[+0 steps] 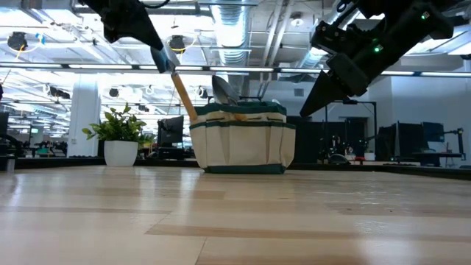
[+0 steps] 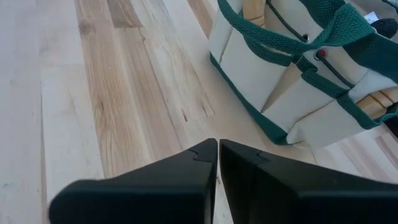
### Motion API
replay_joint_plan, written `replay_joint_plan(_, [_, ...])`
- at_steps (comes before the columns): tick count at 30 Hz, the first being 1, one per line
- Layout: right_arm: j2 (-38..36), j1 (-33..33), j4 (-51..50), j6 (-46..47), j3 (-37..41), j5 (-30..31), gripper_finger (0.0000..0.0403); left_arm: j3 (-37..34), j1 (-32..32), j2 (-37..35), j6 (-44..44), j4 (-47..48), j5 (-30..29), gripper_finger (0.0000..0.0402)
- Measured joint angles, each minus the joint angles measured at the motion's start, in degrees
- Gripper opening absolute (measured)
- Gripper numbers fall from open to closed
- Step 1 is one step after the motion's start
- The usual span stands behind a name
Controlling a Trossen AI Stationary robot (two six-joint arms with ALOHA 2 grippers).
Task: Pick & Place Garden tools in Gardening bag
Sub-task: Put the trowel into the gardening bag
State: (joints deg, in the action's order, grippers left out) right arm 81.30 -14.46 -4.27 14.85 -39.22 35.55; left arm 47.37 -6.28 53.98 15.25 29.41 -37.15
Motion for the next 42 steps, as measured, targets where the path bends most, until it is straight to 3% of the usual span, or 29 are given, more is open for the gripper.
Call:
replay_joint_plan(11, [0.00, -0.02, -0.12, -0.41, 0.00, -0.15, 0.0011, -0.13, 2.11, 7.38, -2.01, -5.40, 0.02, 0.0002])
replay_joint_plan(17, [0.00, -0.02, -0.17, -0.44, 0.00, -0.15, 0.0013, -0.13, 2.10, 3.45, -2.75, -9.27, 6.64, 0.0002])
replay_joint_plan(25, [0.02, -0.02, -0.68, -0.44, 0.00, -0.15, 0.0012, -0.13, 0.28, -0.84, -1.31, -8.59, 8.31, 0.0002])
replay_joint_plan(28, [0.02, -0.02, -0.68, -0.44, 0.00, -0.15, 0.0013, -0.13, -0.78, -1.71, -2.03, -8.40, 5.07, 0.0002])
replay_joint_plan(34, [0.02, -0.02, -0.70, -0.44, 0.00, -0.15, 0.0011, -0.13, -1.75, -3.47, -6.16, -8.51, -6.84, 0.0002])
replay_joint_plan(42, [0.02, 0.03, 2.23, -1.47, 0.00, -1.50, 0.0012, -0.13, -0.15, -2.95, -7.68, -6.46, -12.43, 0.0002])
